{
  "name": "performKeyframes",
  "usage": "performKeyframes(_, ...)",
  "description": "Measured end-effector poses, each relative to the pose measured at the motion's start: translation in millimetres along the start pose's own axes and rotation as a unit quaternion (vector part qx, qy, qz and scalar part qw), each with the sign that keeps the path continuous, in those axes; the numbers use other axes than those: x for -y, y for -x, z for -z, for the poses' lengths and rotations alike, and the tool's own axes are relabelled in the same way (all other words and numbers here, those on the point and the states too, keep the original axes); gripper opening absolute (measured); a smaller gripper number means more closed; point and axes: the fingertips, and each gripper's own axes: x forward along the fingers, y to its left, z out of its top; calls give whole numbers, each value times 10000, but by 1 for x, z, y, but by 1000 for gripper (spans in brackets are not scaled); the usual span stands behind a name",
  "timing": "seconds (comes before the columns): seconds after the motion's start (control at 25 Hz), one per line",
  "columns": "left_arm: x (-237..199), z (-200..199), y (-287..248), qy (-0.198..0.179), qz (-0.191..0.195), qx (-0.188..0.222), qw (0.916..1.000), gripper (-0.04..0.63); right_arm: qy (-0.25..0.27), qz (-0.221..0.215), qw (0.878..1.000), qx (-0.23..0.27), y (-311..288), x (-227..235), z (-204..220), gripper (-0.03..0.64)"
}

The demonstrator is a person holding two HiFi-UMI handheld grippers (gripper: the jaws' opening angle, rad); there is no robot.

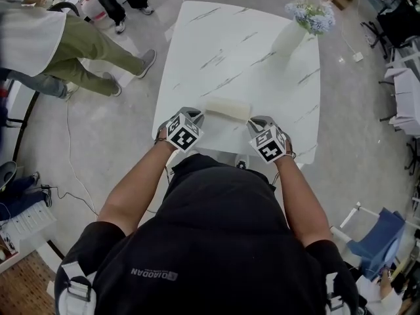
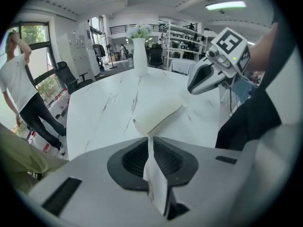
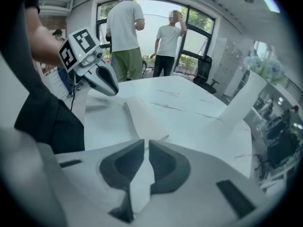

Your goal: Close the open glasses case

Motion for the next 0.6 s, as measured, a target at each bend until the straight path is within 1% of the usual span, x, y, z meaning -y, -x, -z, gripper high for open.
performKeyframes(0.08,0,-10,9,161,-11,210,9997,28,-581,52,9977,349,10,7,-9,32)
performKeyframes(0.16,0,-20,17,317,11,414,9986,20,-1113,21,9911,730,21,12,-19,28)
performKeyframes(0.24,1,-30,25,409,45,595,9974,12,-1485,-9,9830,1081,34,16,-31,16)
performKeyframes(0.28,1,-34,28,435,50,670,9968,11,-1603,2,9794,1225,40,18,-36,3)
performKeyframes(0.4,-2,-49,42,541,33,906,9944,5,-1745,57,9726,1536,56,23,-49,3)
performKeyframes(0.52,-10,-68,58,776,6,1188,9899,5,-1834,95,9663,1804,71,28,-60,3)
performKeyframes(0.6,-14,-79,69,916,-1,1382,9862,5,-2038,57,9578,2027,81,32,-66,2)
